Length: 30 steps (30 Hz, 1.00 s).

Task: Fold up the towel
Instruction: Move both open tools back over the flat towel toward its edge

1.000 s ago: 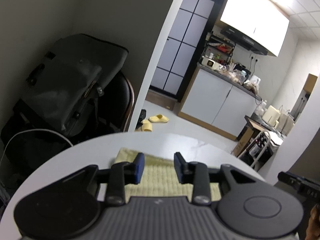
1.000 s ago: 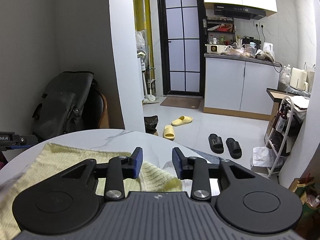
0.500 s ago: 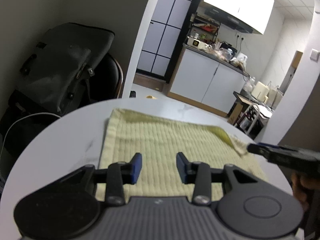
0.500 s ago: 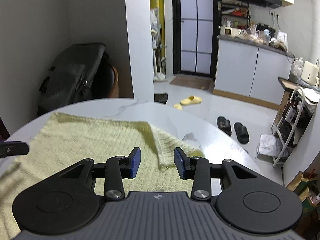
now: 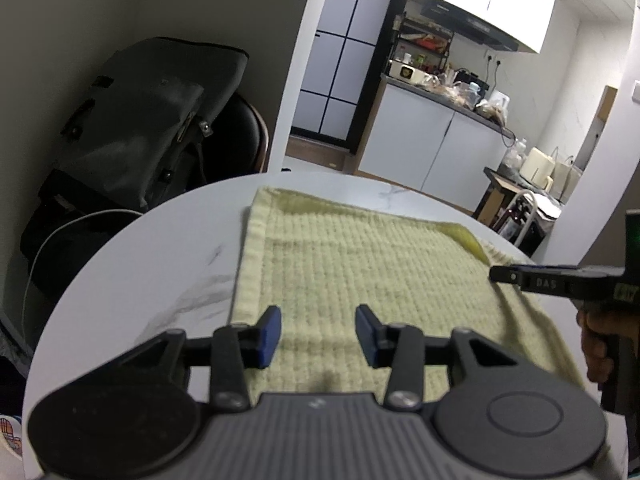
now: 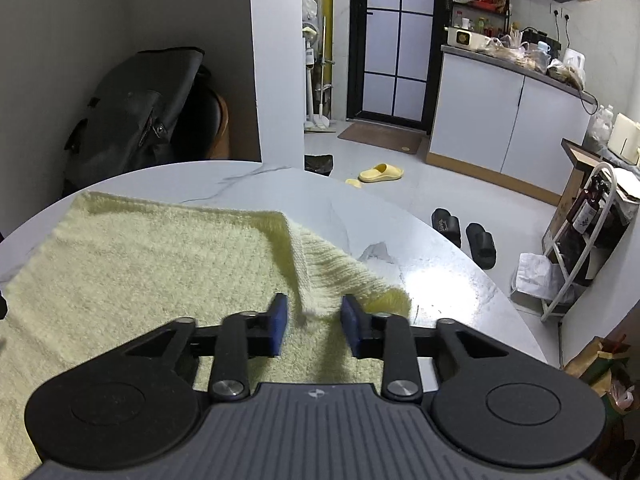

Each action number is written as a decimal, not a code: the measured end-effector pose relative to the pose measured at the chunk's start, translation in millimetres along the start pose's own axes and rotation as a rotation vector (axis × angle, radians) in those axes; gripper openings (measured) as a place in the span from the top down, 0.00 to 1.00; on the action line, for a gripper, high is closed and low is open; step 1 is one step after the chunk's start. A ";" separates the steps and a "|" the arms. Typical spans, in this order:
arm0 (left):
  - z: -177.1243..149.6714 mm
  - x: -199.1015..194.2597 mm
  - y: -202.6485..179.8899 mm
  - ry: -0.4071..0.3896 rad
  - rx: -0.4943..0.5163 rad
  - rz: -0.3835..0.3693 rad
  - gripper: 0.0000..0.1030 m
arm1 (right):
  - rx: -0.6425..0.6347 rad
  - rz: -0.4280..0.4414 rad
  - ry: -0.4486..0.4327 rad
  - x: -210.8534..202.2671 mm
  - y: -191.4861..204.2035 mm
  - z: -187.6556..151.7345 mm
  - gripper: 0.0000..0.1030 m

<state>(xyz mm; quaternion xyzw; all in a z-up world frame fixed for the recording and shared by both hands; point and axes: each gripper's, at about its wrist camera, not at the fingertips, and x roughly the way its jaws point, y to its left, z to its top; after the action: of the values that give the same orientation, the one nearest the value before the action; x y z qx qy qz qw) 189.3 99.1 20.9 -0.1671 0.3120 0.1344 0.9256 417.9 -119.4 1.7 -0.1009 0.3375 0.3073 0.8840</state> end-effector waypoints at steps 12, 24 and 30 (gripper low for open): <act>-0.8 1.6 1.6 -0.001 0.005 -0.003 0.55 | -0.029 -0.066 -0.055 -7.4 -22.9 22.8 0.98; 4.6 3.5 0.6 -0.001 0.031 0.018 0.55 | -0.020 -0.124 -0.071 10.7 -43.6 51.5 0.95; 6.2 4.7 0.3 0.005 0.042 0.022 0.55 | -0.001 -0.139 -0.059 10.4 -47.6 50.0 0.94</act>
<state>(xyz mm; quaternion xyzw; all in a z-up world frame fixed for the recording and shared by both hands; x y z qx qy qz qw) 196.2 102.4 22.6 -0.1446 0.3188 0.1374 0.9266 479.8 -132.8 31.1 -0.1156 0.3035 0.2484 0.9126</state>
